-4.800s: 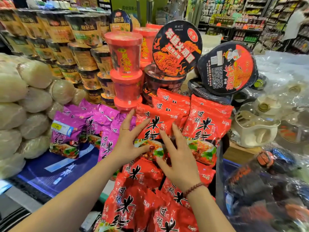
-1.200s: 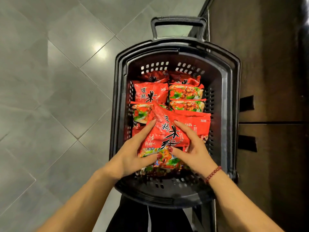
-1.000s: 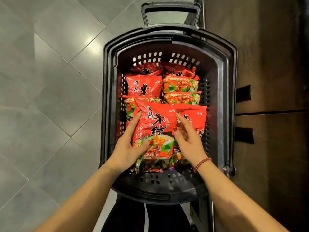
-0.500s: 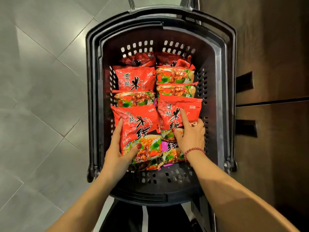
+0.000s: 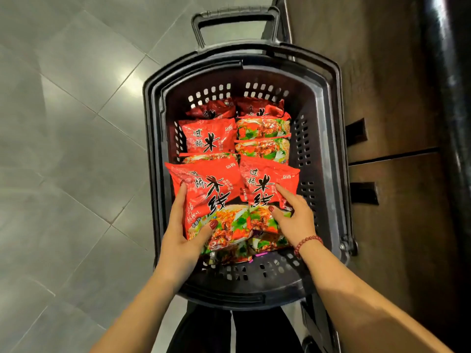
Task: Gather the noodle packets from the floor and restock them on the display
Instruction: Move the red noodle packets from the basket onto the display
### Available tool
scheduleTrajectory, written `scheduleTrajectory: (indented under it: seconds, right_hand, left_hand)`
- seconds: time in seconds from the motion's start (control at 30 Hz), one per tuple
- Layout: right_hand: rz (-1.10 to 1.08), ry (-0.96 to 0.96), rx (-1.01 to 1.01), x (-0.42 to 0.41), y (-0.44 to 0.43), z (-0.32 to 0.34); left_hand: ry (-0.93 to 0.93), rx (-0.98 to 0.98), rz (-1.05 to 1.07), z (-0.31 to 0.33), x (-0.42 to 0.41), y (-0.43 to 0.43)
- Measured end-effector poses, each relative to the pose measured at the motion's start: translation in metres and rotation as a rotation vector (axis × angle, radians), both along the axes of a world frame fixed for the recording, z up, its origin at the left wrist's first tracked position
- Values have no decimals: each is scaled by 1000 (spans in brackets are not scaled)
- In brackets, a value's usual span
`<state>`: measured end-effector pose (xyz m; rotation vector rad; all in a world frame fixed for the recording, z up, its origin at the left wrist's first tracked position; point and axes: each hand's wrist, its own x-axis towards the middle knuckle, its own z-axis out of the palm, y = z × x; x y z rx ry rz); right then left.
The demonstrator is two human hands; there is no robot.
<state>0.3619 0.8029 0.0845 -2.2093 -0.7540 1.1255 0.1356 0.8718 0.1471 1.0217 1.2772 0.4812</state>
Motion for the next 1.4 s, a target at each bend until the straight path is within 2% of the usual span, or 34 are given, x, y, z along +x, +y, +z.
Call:
scheduleTrajectory:
  seconds: [0.17,0.33,0.47,0.6,0.73,0.9,1.03,1.4]
  right_hand:
    - [-212,8,137,-4,-10,73]
    - [-332,-49,342,-17,-20,194]
    - [-366,-50,449,-31,-34,293]
    - [-378,-200,586,-40,-56,383]
    - [-434,-315,668,-38,-88,444]
    - [-564,-387,758,-23,-134,495]
    - [-678,-464,748,-4,-186,521]
    - [-989,-558,615,29,-361,553]
  left_hand:
    - [-41,57,-5,60,-13,11]
    - [-75,136,19,144,-25,24]
    - [-108,221,-51,229,-29,31]
    - [-125,347,-186,307,-29,30]
    - [-155,420,-256,370,-12,20]
    - [-238,535,-387,426,33,-6]
    - [-341,575,-501,456,78,-41]
    - [-561,592,-782,478,197,-181]
